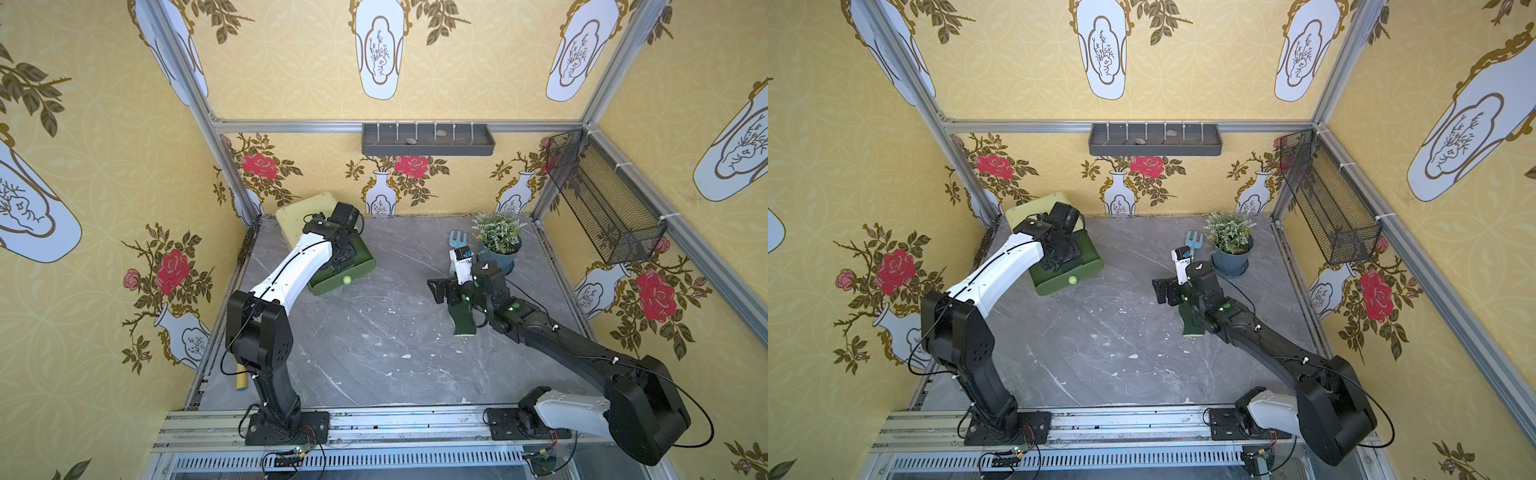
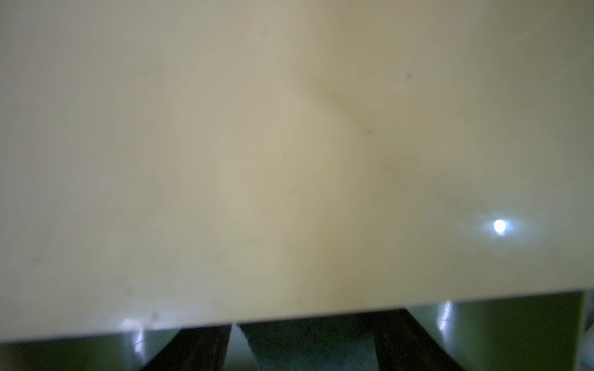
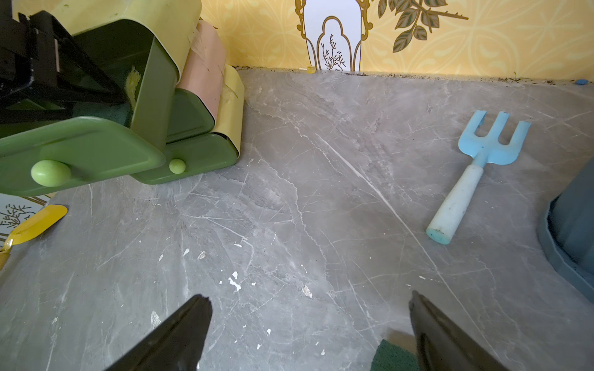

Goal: Take the sponge out of the drawer
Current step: Pick up the sponge from the drawer.

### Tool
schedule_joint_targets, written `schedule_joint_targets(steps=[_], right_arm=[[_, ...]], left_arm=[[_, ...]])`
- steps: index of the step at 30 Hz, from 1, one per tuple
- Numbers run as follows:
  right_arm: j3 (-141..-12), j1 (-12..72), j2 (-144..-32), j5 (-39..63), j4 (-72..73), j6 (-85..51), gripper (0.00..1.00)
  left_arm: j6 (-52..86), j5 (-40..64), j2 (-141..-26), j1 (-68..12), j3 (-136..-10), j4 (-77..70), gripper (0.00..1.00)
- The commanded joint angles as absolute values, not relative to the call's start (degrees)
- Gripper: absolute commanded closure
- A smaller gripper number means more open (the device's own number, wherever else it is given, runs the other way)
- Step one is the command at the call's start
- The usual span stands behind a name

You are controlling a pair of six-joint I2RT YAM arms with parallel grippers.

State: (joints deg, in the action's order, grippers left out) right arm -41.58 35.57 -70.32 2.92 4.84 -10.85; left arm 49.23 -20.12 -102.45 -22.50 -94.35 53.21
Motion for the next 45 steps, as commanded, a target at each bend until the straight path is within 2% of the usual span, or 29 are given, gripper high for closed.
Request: schedule_joint_targets(steps=[1, 7, 13, 17, 20, 25, 45], right_arm=[[-41.98, 35.60, -70.42, 3.52, 7.46, -11.56, 0.01], [-41.97, 35.55, -70.58, 3.46, 7.52, -11.60, 0.02], [-41.91, 35.51, -70.49, 3.36, 7.45, -11.60, 0.01], [-41.95, 35.50, -70.42, 3.34, 7.43, -11.60, 0.01], [-41.93, 35.50, -70.40, 3.34, 7.47, -11.60, 0.01], [-41.92, 35.42, -70.31, 3.08, 7.34, -11.60, 0.02], [-41.40, 35.42, -69.21, 2.12, 7.56, -11.69, 0.01]], left_arm=[[48.61, -20.68, -101.94, -22.43, -93.86, 53.13, 0.40], [48.25, -20.88, -100.72, -22.43, -93.81, 52.65, 0.54], [48.25, -20.50, -99.33, -22.49, -93.26, 51.97, 0.61], [48.30, -20.50, -98.87, -22.46, -92.38, 51.31, 0.75], [48.34, -20.28, -98.86, -22.43, -92.31, 51.16, 0.81], [48.25, -19.78, -98.07, -22.48, -91.67, 49.91, 1.00], [48.96, -16.57, -89.11, -22.46, -87.37, 44.43, 1.00]])
